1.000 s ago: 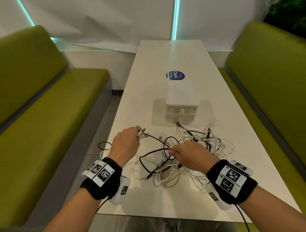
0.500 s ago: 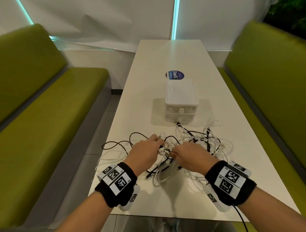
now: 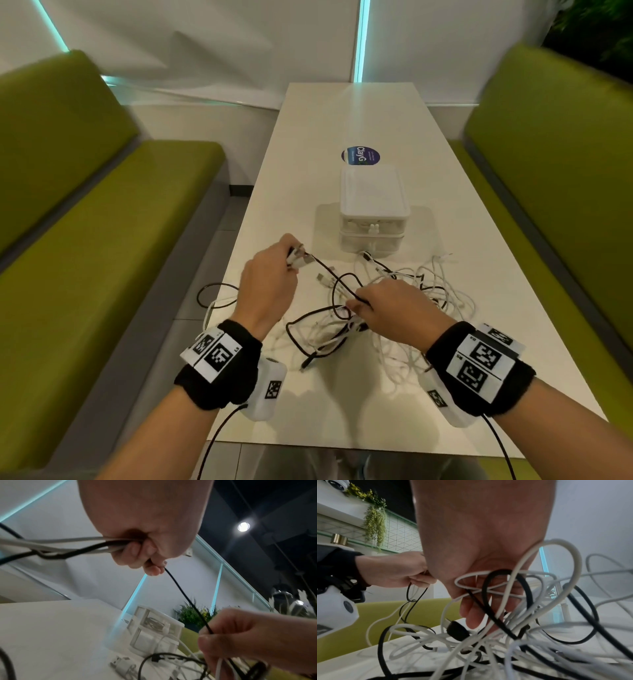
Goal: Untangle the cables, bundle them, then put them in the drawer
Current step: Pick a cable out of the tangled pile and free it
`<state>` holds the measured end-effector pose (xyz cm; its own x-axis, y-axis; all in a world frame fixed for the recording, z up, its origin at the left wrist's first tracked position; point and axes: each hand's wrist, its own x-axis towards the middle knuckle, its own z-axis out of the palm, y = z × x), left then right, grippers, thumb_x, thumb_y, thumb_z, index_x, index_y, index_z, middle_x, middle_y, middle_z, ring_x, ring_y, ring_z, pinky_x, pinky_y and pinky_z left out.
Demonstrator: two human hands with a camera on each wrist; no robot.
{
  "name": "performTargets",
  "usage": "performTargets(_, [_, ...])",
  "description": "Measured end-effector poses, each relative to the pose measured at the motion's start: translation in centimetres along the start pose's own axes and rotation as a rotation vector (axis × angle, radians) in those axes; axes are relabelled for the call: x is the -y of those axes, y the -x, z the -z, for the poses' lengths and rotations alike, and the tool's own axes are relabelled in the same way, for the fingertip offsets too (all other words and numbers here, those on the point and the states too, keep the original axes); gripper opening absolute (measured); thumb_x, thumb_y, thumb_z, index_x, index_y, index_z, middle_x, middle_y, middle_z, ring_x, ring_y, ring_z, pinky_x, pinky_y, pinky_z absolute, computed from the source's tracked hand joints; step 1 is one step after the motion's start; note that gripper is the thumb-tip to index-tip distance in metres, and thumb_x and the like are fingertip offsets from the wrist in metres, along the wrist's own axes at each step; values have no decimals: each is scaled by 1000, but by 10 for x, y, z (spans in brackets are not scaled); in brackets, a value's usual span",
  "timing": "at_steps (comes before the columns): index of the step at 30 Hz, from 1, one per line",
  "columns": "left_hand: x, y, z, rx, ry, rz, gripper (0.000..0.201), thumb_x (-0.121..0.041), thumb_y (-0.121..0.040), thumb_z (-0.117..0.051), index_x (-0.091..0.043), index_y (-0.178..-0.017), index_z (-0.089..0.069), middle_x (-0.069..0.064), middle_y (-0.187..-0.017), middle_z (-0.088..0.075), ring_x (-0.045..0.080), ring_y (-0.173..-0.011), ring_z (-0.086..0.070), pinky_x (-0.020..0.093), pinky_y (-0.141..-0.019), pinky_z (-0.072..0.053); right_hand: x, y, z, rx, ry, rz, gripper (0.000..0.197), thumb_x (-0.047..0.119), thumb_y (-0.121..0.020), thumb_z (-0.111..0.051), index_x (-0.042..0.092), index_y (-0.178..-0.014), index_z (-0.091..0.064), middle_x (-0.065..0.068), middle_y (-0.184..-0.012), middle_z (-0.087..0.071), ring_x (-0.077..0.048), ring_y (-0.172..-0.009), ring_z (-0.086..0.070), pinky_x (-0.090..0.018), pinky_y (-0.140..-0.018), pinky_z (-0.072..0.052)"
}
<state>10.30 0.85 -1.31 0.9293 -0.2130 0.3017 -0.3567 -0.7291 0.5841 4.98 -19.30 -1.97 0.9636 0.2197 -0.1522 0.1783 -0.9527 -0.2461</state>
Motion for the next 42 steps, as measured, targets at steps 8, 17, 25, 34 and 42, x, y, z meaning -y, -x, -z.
performTargets(8, [2,9,-6,90,-60,-107,63,14,-75,-43,-22,-125,-56,-9,-134,-54,19,-106,-61,43,-84,-51,1,-4,-10,103,43,-26,47,45,-104,-27,14,-90,-60,-9,-92,-62,-29,-89,-60,-34,-69,-41])
performTargets(17, [-12,28,-37,599,-374,-221,42,-6,-87,-44,-26,-121,-60,-3,-110,-58,27,-96,-60,37,-76,-46,3,-1,-18,125,107,-1,26,28,-98,-40,13,-94,-60,-10,-91,-62,-28,-80,-56,-32,-65,-39])
performTargets(25, [-5,7,-17,342,-197,-108,28,-4,-87,-45,-24,-99,-62,-5,-96,-63,26,-86,-60,40,-74,-47,-5,1,-12,58,5,-11,38,46,-101,-40,20,-74,-48,6,-65,-43,-19,-66,-48,-25,-49,-25])
performTargets(34, [18,8,-18,314,-255,35,35,0,-88,-38,-21,-105,-62,-2,-97,-57,29,-87,-59,42,-76,-46,-5,2,-20,110,-93,-54,46,47,-104,-28,21,-69,-43,-3,-76,-56,-24,-73,-55,-37,-72,-47])
performTargets(42, [-4,13,-21,502,-109,-213,64,6,-81,-41,-30,-133,-53,-8,-126,-59,21,-109,-59,41,-90,-48,-2,-7,-18,74,-71,-23,38,41,-104,-30,19,-83,-53,-8,-82,-59,-26,-77,-53,-33,-67,-39])
